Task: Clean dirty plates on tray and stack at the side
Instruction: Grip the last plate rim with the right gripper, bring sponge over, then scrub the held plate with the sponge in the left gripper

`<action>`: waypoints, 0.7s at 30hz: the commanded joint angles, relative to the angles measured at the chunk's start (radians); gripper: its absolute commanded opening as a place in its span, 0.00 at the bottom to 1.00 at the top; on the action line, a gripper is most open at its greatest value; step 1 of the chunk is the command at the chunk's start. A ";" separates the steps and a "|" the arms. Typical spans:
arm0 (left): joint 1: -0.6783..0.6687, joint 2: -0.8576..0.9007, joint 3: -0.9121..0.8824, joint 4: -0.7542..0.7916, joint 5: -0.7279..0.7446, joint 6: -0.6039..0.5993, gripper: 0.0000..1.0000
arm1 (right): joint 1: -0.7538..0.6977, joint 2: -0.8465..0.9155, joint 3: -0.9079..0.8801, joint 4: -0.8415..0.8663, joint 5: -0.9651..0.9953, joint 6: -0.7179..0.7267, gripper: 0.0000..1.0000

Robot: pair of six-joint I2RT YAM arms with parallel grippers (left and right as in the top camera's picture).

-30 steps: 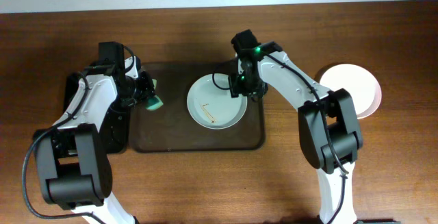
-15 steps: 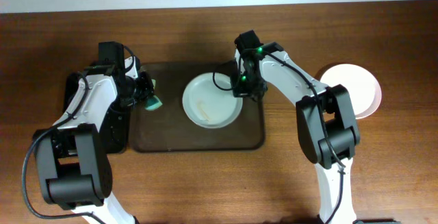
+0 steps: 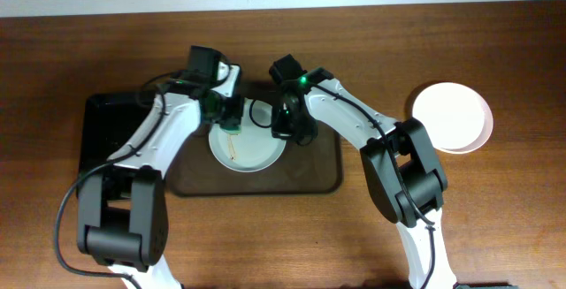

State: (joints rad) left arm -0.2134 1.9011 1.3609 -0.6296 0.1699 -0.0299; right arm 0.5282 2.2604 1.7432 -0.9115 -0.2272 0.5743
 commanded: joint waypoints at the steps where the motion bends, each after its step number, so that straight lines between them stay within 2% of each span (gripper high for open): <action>1: -0.029 0.032 0.015 -0.022 -0.152 -0.165 0.01 | -0.007 0.025 0.007 -0.003 0.031 0.011 0.04; 3: -0.028 0.065 0.014 -0.064 -0.151 -0.229 0.01 | -0.015 0.025 0.007 -0.003 0.037 0.011 0.04; 9: -0.046 0.115 0.014 -0.136 -0.091 -0.262 0.01 | -0.062 0.025 0.007 0.037 0.012 0.011 0.04; 14: -0.077 0.126 0.014 -0.169 0.053 -0.269 0.00 | -0.080 0.026 0.007 0.056 -0.002 0.010 0.04; 17: -0.092 0.126 0.014 -0.121 0.051 -0.211 0.00 | -0.074 0.026 0.007 0.056 -0.002 0.006 0.04; 21: -0.091 0.166 0.013 -0.013 -0.037 -0.208 0.01 | -0.074 0.026 0.007 0.043 -0.002 0.002 0.04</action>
State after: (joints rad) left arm -0.3038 2.0209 1.3655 -0.6842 0.1848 -0.2619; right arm 0.4591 2.2620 1.7432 -0.8593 -0.2382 0.5724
